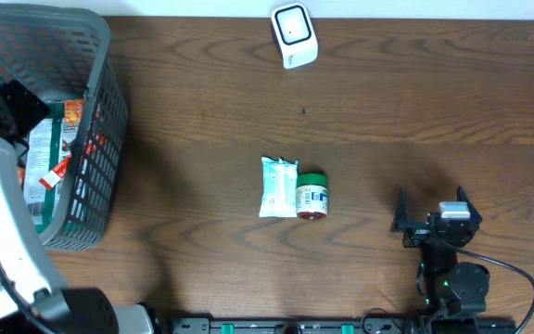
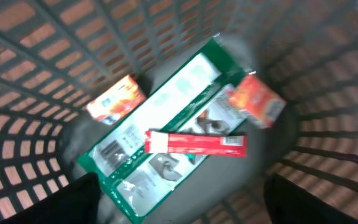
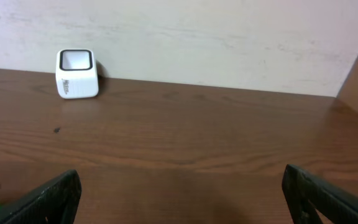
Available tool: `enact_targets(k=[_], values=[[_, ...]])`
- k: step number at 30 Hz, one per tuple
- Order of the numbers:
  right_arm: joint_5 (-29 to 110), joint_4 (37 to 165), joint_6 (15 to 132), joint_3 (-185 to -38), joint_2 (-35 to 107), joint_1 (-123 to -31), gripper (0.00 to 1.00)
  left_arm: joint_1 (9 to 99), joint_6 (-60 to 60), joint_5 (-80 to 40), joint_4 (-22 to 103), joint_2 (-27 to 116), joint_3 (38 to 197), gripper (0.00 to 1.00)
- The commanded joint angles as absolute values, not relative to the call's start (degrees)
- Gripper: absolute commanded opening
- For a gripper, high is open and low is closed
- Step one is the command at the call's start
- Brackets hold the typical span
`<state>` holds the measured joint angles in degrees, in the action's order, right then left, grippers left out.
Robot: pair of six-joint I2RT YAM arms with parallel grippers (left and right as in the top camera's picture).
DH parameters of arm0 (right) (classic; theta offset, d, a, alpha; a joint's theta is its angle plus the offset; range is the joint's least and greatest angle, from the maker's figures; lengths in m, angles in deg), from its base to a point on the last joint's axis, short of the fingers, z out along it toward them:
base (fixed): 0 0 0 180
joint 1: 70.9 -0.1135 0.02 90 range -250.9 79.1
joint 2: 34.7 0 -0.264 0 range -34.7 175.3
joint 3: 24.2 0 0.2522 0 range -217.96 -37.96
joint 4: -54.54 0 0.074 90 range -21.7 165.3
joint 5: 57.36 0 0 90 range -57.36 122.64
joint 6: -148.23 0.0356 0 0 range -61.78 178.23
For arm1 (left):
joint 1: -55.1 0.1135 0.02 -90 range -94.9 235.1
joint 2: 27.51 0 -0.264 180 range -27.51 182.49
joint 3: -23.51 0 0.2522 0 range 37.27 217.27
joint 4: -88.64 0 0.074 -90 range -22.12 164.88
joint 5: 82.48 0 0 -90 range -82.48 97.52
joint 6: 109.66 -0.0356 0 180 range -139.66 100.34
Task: Scan the item barcode
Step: 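Reach the left gripper into the basket toward the 3M gloves pack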
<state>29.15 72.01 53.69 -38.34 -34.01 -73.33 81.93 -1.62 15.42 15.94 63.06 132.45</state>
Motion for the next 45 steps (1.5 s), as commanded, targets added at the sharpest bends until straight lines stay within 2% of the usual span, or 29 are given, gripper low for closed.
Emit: enact_targets(k=[1,11,20,36,37,41,42,45], values=[[28.6,72.2,54.5,-38.3,-34.3,-73.1,0.99,82.6,-2.4,15.7,15.3,68.0,131.1,0.89],[28.6,72.2,54.5,-38.3,-34.3,-73.1,0.99,82.5,-7.1,15.0,13.2,82.4,131.1,0.93],[28.6,72.2,54.5,-38.3,-34.3,-73.1,0.99,82.3,-18.1,4.0,15.1,90.5,131.1,0.96],[28.6,72.2,54.5,-38.3,-34.3,-73.1,0.99,82.3,-18.6,7.2,18.5,98.9,131.0,0.96],[28.6,72.2,54.5,-38.3,-34.3,-73.1,0.99,82.3,-18.6,7.1,18.7,99.2,131.0,0.93],[28.6,72.2,54.5,-38.3,-34.3,-73.1,0.99,82.3,-18.5,7.2,19.1,99.5,131.0,0.69],[28.6,72.2,54.5,-38.3,-34.3,-73.1,0.99,82.3,-18.5,7.2,19.3,99.5,131.0,0.66],[28.6,72.2,54.5,-38.3,-34.3,-73.1,0.99,82.3,-18.3,7.2,19.7,99.5,131.0,0.66]])
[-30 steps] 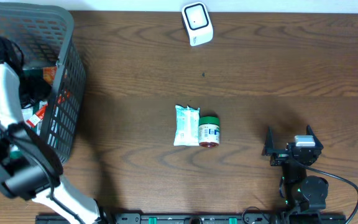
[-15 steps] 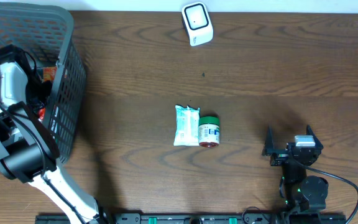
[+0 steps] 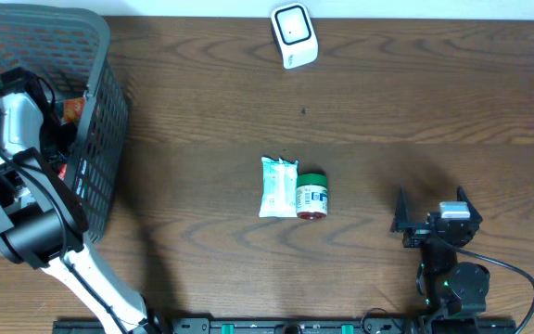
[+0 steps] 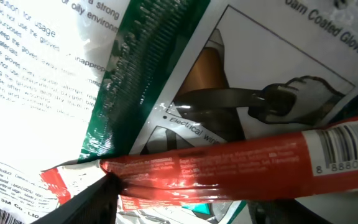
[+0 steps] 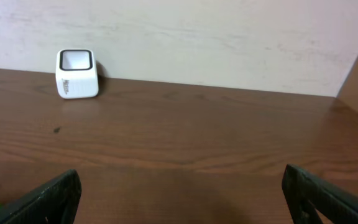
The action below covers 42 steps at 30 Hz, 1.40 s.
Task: Scan the item barcode
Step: 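Reach the left gripper into the basket toward the 3M gloves pack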
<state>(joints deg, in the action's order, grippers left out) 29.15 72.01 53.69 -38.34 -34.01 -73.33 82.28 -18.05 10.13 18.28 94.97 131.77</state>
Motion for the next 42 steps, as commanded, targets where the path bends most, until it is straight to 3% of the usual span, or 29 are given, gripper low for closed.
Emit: enact_targets(k=[1,6,26,29,33,35,37,42], values=[[28.6,72.2,54.5,-38.3,-34.3,-73.1,0.99,82.3,-18.2,7.2,20.0,99.5,131.0,0.69],[28.6,72.2,54.5,-38.3,-34.3,-73.1,0.99,82.3,-18.1,7.1,20.4,99.1,131.1,0.76],[28.6,72.2,54.5,-38.3,-34.3,-73.1,0.99,82.2,-16.9,9.7,29.9,97.9,126.4,0.75],[28.6,72.2,54.5,-38.3,-34.3,-73.1,0.99,82.2,-16.0,9.7,30.5,97.8,126.5,0.62],[28.6,72.2,54.5,-38.3,-34.3,-73.1,0.99,82.3,-16.0,9.8,30.9,97.7,127.0,0.25],[28.6,72.2,54.5,-38.3,-34.3,-73.1,0.99,82.3,-16.0,9.8,30.9,97.7,127.2,0.14],[28.6,72.2,54.5,-38.3,-34.3,-73.1,0.99,82.3,-16.0,10.2,30.8,97.4,127.2,0.08],[28.6,72.2,54.5,-38.3,-34.3,-73.1,0.99,82.3,-14.5,10.2,30.2,93.4,127.5,0.07]])
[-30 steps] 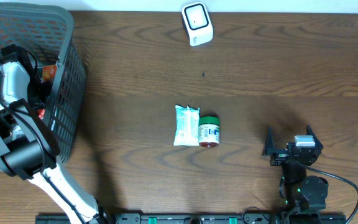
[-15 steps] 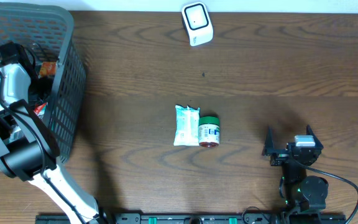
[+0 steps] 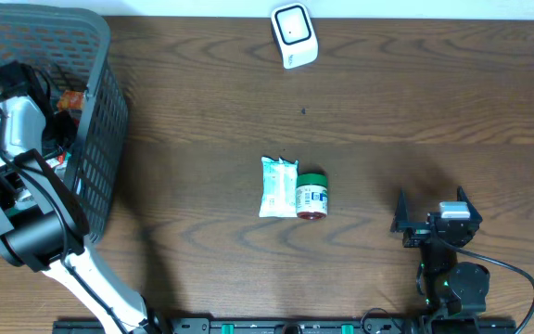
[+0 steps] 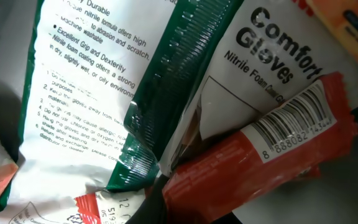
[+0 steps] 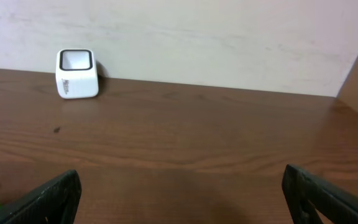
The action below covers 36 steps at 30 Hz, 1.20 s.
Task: Scan the item barcode
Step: 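Reach the left gripper into the basket toward the 3M gloves pack, then grasp the 3M Comfort Gloves pack and carry it beside the jar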
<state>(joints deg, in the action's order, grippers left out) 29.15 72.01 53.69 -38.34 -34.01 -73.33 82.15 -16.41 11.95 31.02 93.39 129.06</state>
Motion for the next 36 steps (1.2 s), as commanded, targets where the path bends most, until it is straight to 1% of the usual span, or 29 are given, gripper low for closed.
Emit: enact_targets(k=[1,8,15,17,22,26,29,31,36], values=[[28.6,72.2,54.5,-38.3,-34.3,-73.1,0.99,82.3,-13.7,10.2,30.0,91.7,127.5,0.07],[28.6,72.2,54.5,-38.3,-34.3,-73.1,0.99,82.3,-8.2,14.7,28.5,75.4,127.5,0.07],[28.6,72.2,54.5,-38.3,-34.3,-73.1,0.99,82.1,-4.3,14.2,28.7,56.1,127.5,0.08],[28.6,72.2,54.5,-38.3,-34.3,-73.1,0.99,81.9,-4.3,12.8,28.7,50.9,127.5,0.07],[28.6,72.2,54.5,-38.3,-34.3,-73.1,0.99,79.4,-4.3,4.5,28.6,38.9,127.5,0.07],[28.6,72.2,54.5,-38.3,-34.3,-73.1,0.99,74.3,-2.8,3.4,28.1,31.7,127.5,0.07],[28.6,72.2,54.5,-38.3,-34.3,-73.1,0.99,67.9,-2.4,3.4,26.2,27.5,127.5,0.07],[28.6,72.2,54.5,-38.3,-34.3,-73.1,0.99,64.7,-1.0,3.4,24.4,26.4,127.5,0.08],[28.6,72.2,54.5,-38.3,-34.3,-73.1,0.99,53.0,1.3,3.4,17.4,26.6,127.1,0.07]])
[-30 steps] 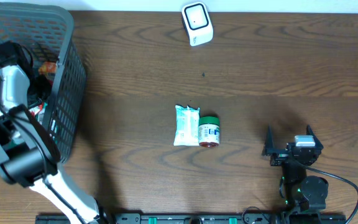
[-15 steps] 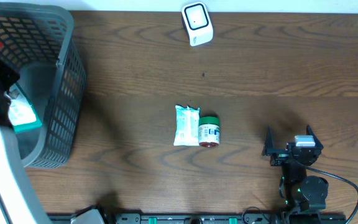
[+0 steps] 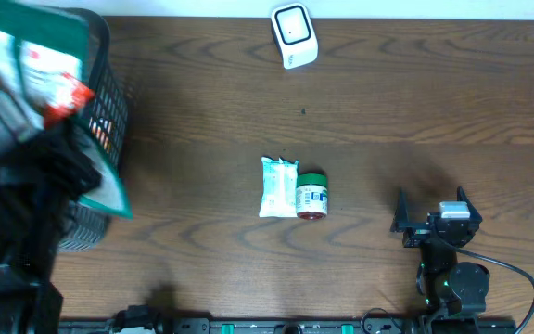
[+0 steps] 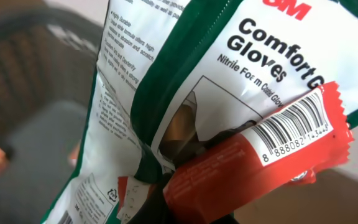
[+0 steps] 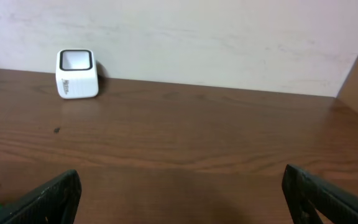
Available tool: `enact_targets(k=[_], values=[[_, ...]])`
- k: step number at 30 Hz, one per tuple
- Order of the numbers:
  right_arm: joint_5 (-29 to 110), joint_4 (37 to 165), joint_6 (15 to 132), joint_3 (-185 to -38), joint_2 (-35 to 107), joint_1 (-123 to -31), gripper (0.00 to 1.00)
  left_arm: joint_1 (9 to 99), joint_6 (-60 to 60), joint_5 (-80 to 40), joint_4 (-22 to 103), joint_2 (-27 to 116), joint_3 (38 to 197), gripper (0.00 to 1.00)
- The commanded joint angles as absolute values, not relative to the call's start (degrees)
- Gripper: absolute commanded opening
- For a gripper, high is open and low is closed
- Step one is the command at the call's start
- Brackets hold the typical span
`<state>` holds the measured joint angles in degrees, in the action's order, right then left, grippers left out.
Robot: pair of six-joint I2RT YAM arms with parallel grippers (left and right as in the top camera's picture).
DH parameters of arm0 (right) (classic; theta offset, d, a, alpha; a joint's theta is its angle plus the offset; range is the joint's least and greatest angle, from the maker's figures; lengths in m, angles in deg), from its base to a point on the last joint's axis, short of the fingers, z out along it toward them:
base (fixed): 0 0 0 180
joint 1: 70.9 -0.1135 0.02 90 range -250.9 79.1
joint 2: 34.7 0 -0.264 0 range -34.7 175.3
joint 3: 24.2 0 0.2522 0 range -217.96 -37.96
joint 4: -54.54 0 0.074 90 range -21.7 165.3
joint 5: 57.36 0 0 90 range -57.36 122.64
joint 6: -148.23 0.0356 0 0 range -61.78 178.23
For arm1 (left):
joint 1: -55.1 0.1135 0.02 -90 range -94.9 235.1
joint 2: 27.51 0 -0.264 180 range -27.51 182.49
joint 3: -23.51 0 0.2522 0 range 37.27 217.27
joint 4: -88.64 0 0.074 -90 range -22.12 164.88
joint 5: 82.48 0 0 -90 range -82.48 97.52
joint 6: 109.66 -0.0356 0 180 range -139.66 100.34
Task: Scan the item barcode
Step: 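Grasp the 3M Comfort Gloves pack and carry it beside the jar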
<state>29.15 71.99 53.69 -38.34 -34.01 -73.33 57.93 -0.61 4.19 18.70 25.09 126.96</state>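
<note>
My left gripper is shut on a red packet with a white barcode label, and a green and white glove bag is caught up with it. Both hang high over the basket, close under the overhead camera, where the bag and the red packet look large. The white scanner stands at the table's far edge, also in the right wrist view as the scanner. My right gripper rests open over bare wood at the front right, and shows overhead as the right gripper.
A white packet and a green-lidded jar lie side by side mid-table. The dark mesh basket sits at the left edge below my left wrist, with a small orange box still inside.
My left gripper was down inside the basket, shut on the red packet against the glove bag. Now it is well above the basket with both in it. The right arm is unchanged.
My left gripper hung open above the basket's contents. It was then down on the red packet, jaws either side. It was then shut on the packet with the glove bag pinched along. Now both are lifted out of the basket.
</note>
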Motion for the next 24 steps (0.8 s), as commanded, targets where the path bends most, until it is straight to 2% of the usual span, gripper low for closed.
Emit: enact_targets(k=[1,9,17,24], values=[[28.6,72.2,54.5,-38.3,-34.3,-73.1,0.99,50.9,1.3,3.4,16.8,27.1,126.7,0.08],[28.6,72.2,54.5,-38.3,-34.3,-73.1,0.99,38.8,4.6,3.4,16.5,34.6,121.6,0.08],[28.6,72.2,54.5,-38.3,-34.3,-73.1,0.99,28.2,8.4,3.4,17.8,49.5,115.6,0.07],[28.6,72.2,54.5,-38.3,-34.3,-73.1,0.99,23.3,9.9,3.5,22.0,63.9,114.9,0.08]])
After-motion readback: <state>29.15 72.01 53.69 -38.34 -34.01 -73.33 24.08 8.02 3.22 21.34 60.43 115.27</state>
